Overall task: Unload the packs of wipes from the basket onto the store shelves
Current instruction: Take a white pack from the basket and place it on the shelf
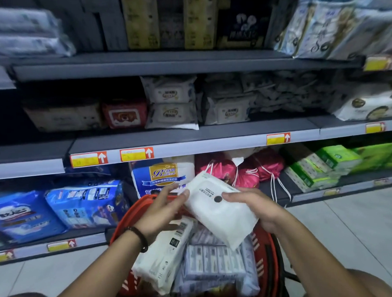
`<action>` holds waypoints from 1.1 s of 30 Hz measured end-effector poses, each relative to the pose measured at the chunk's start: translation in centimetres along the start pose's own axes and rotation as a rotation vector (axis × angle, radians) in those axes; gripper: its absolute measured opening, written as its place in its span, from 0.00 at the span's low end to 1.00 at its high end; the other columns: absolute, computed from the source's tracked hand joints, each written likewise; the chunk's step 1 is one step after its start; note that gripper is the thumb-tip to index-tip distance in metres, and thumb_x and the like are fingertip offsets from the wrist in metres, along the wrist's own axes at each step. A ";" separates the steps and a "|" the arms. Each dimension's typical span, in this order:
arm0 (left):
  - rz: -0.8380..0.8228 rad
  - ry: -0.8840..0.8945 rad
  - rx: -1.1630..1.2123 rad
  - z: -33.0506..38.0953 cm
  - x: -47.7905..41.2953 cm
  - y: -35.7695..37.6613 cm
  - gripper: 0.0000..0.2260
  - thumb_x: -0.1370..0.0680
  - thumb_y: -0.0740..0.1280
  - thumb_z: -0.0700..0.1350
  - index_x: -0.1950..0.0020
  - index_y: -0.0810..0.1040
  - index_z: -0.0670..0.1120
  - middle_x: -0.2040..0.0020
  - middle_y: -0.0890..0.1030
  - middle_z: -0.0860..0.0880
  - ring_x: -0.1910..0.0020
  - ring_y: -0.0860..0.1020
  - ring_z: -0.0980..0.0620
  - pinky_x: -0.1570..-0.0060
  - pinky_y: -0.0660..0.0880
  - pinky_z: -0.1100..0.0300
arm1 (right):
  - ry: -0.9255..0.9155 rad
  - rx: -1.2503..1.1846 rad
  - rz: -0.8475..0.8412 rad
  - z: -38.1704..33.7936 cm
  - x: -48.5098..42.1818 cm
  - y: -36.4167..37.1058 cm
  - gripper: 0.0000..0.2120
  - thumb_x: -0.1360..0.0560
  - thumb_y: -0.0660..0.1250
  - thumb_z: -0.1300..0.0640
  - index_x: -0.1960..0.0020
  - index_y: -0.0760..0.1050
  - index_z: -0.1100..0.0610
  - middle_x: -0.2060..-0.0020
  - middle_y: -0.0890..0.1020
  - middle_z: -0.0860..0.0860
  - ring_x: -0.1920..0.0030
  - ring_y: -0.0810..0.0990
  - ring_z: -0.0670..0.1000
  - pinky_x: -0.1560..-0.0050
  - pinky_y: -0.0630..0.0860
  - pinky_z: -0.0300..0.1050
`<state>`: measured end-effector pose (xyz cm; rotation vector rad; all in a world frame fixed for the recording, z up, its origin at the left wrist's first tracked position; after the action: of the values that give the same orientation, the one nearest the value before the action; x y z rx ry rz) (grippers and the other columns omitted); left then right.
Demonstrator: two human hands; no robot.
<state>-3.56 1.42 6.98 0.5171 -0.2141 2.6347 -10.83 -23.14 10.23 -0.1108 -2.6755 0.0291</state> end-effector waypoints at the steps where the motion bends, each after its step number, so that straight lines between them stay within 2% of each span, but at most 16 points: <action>1: -0.026 -0.059 0.198 0.4 0.3 0.3 0.30 0.28 0.72 0.68 0.29 0.73 0.59 0.43 0.83 0.43 0.44 0.85 0.35 0.45 0.83 0.36 | 0.019 -0.070 -0.028 -0.5 0.0 0.7 0.18 0.31 0.77 0.52 0.43 0.88 0.60 0.46 0.88 0.61 0.48 0.88 0.62 0.45 0.80 0.52; 2: -0.050 -0.083 0.364 0.8 0.5 0.7 0.30 0.28 0.72 0.67 0.30 0.73 0.58 0.43 0.82 0.41 0.44 0.85 0.32 0.46 0.81 0.31 | 0.046 -0.134 -0.038 -1.0 0.0 1.3 0.17 0.31 0.76 0.52 0.46 0.89 0.60 0.46 0.88 0.62 0.51 0.88 0.61 0.46 0.80 0.51; 4: -0.031 -0.036 0.566 1.7 1.0 0.7 0.26 0.25 0.72 0.61 0.30 0.74 0.53 0.39 0.84 0.41 0.42 0.84 0.34 0.46 0.79 0.25 | 0.067 -0.213 -0.034 -1.4 -0.1 2.5 0.16 0.32 0.73 0.49 0.51 0.90 0.58 0.49 0.89 0.61 0.55 0.88 0.59 0.50 0.80 0.50; 6: 0.068 0.040 0.615 2.5 1.7 -0.1 0.20 0.21 0.72 0.55 0.31 0.78 0.50 0.37 0.85 0.40 0.42 0.85 0.38 0.50 0.82 0.32 | 0.058 -0.233 -0.052 -1.7 -0.1 3.9 0.17 0.32 0.70 0.47 0.53 0.90 0.57 0.51 0.89 0.59 0.57 0.87 0.58 0.54 0.79 0.48; 9: 0.253 0.072 0.675 2.9 2.5 -2.1 0.16 0.22 0.75 0.51 0.36 0.80 0.48 0.44 0.87 0.41 0.49 0.87 0.41 0.57 0.84 0.39 | -0.026 -0.301 -0.069 -2.5 -0.2 5.7 0.19 0.27 0.68 0.47 0.47 0.88 0.58 0.52 0.89 0.58 0.58 0.88 0.56 0.60 0.82 0.46; 11: 0.374 0.097 0.715 3.1 3.1 -3.7 0.16 0.23 0.76 0.51 0.38 0.80 0.47 0.49 0.88 0.43 0.55 0.86 0.43 0.60 0.84 0.40 | -0.147 -0.344 -0.070 -2.6 -0.5 6.8 0.28 0.32 0.76 0.46 0.36 0.83 0.59 0.43 0.87 0.60 0.51 0.88 0.58 0.55 0.84 0.52; 13: 0.467 0.128 0.744 3.6 3.7 -5.6 0.17 0.24 0.77 0.51 0.38 0.80 0.47 0.48 0.88 0.42 0.55 0.86 0.44 0.61 0.84 0.40 | -0.284 -0.293 -0.061 -2.4 -0.6 8.2 0.43 0.38 0.83 0.52 0.25 0.73 0.54 0.34 0.83 0.58 0.42 0.86 0.57 0.49 0.84 0.54; 16: 0.507 0.192 0.756 4.3 5.1 -8.1 0.18 0.24 0.78 0.53 0.38 0.80 0.47 0.47 0.88 0.42 0.53 0.86 0.44 0.63 0.84 0.44 | -0.494 -0.032 0.037 -2.6 0.0 11.6 0.58 0.47 0.90 0.44 0.22 0.67 0.42 0.32 0.82 0.45 0.34 0.83 0.50 0.35 0.80 0.52; 18: 0.507 0.287 0.711 5.0 6.7 -9.3 0.20 0.25 0.77 0.56 0.39 0.80 0.48 0.46 0.88 0.42 0.51 0.87 0.42 0.58 0.85 0.39 | -0.614 0.030 0.112 -3.7 0.4 13.8 0.56 0.45 0.90 0.44 0.23 0.66 0.38 0.32 0.81 0.44 0.33 0.82 0.51 0.32 0.79 0.58; 20: 0.495 0.428 0.631 5.9 8.5 -10.7 0.25 0.29 0.79 0.54 0.37 0.77 0.48 0.43 0.87 0.42 0.47 0.87 0.41 0.51 0.84 0.36 | -0.721 0.056 0.101 -6.0 1.2 15.7 0.51 0.41 0.87 0.51 0.23 0.67 0.39 0.33 0.81 0.44 0.35 0.83 0.50 0.33 0.80 0.60; 22: 0.484 0.548 0.604 6.8 9.9 -12.7 0.35 0.32 0.84 0.44 0.30 0.70 0.49 0.41 0.86 0.42 0.45 0.86 0.43 0.48 0.84 0.39 | -0.785 0.086 0.088 -8.8 1.5 17.0 0.51 0.40 0.85 0.53 0.22 0.65 0.39 0.33 0.81 0.45 0.35 0.83 0.53 0.34 0.80 0.62; 24: 0.472 0.654 0.604 7.7 11.1 -15.0 0.43 0.37 0.84 0.37 0.29 0.65 0.56 0.41 0.86 0.42 0.43 0.86 0.42 0.43 0.82 0.38 | -0.828 0.135 0.050 -12.0 1.6 18.4 0.53 0.40 0.85 0.51 0.21 0.63 0.38 0.33 0.82 0.44 0.36 0.84 0.52 0.35 0.81 0.61; 27: 0.556 0.781 0.580 9.5 12.5 -18.8 0.43 0.34 0.80 0.27 0.35 0.66 0.63 0.45 0.88 0.43 0.47 0.87 0.41 0.50 0.84 0.41 | -0.896 0.212 -0.028 -16.7 1.5 21.4 0.47 0.39 0.86 0.58 0.27 0.69 0.39 0.39 0.83 0.38 0.42 0.86 0.43 0.47 0.82 0.39; 29: 0.614 0.860 0.592 11.8 13.4 -22.0 0.39 0.31 0.74 0.21 0.38 0.67 0.59 0.47 0.89 0.44 0.52 0.88 0.44 0.56 0.85 0.48 | -0.939 0.226 -0.065 -19.5 1.5 23.9 0.43 0.39 0.87 0.64 0.33 0.73 0.40 0.42 0.86 0.43 0.47 0.88 0.48 0.51 0.83 0.40; 31: 0.668 0.931 0.594 13.7 14.1 -24.8 0.33 0.33 0.75 0.24 0.41 0.68 0.53 0.47 0.89 0.43 0.53 0.88 0.46 0.57 0.85 0.51 | -0.972 0.245 -0.058 -21.9 0.7 26.5 0.40 0.42 0.88 0.59 0.36 0.74 0.44 0.45 0.87 0.44 0.48 0.88 0.50 0.50 0.85 0.47; 33: 0.770 1.001 0.655 15.0 14.6 -27.1 0.30 0.36 0.77 0.29 0.40 0.71 0.49 0.45 0.88 0.42 0.52 0.88 0.47 0.53 0.86 0.47 | -0.988 0.214 -0.047 -24.4 -0.1 29.0 0.39 0.45 0.88 0.55 0.38 0.74 0.46 0.47 0.87 0.43 0.49 0.88 0.50 0.47 0.86 0.55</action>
<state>1.45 27.77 28.23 -0.9219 0.9463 3.2653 2.35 5.84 30.89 0.0574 -3.6265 0.4645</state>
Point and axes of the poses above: each hand's wrist, its own x-axis away from the middle knuckle, its own y-axis out of the palm, z = x × y, the point moved 3 cm from there along -x, towards the middle knuckle
